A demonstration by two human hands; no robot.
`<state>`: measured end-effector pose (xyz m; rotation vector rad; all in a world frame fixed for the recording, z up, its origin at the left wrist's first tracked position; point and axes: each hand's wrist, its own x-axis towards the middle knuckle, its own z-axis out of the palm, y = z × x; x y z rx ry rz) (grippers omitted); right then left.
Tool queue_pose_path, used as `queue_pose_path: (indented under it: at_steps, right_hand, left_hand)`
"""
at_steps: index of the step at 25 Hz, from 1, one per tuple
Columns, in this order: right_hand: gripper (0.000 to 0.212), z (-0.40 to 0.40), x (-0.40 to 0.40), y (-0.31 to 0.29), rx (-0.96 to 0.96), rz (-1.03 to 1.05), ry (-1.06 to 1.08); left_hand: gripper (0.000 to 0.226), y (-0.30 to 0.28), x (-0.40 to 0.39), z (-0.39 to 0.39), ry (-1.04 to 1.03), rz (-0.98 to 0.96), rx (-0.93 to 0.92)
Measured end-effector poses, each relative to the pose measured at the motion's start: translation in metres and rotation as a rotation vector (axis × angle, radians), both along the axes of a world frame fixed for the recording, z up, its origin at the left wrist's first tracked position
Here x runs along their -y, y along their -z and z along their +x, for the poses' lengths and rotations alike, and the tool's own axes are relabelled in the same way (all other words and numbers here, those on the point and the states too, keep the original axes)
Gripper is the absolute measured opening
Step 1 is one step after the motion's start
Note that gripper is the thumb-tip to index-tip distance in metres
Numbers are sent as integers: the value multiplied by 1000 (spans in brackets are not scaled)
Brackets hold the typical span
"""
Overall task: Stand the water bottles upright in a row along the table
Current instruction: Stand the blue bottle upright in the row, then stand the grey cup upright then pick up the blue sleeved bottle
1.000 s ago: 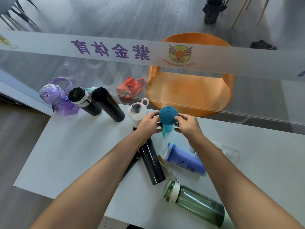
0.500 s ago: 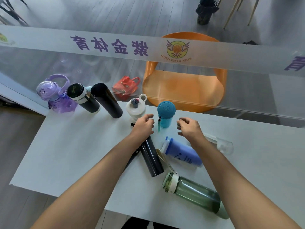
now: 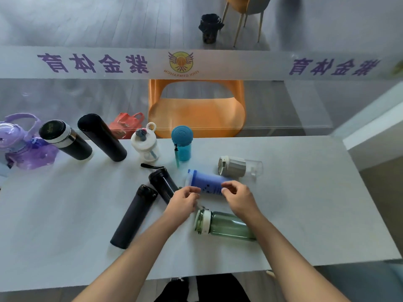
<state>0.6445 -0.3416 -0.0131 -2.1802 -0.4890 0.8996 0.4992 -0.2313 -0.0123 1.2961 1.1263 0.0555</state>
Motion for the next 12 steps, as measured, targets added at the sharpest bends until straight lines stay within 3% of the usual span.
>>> queue_pose_path:
  at_steps: [5, 9, 12]
  right_hand:
    - [34, 55, 1, 0, 285, -56, -162]
    - [58, 98, -29, 19, 541, -249, -464]
    - [74, 122, -52, 39, 601, -333, -695]
  left_hand:
    - [25, -2, 19, 30, 31, 60, -5]
    - [26, 5, 30, 59, -72, 53, -37]
    - [29, 8, 35, 75, -144, 45, -56]
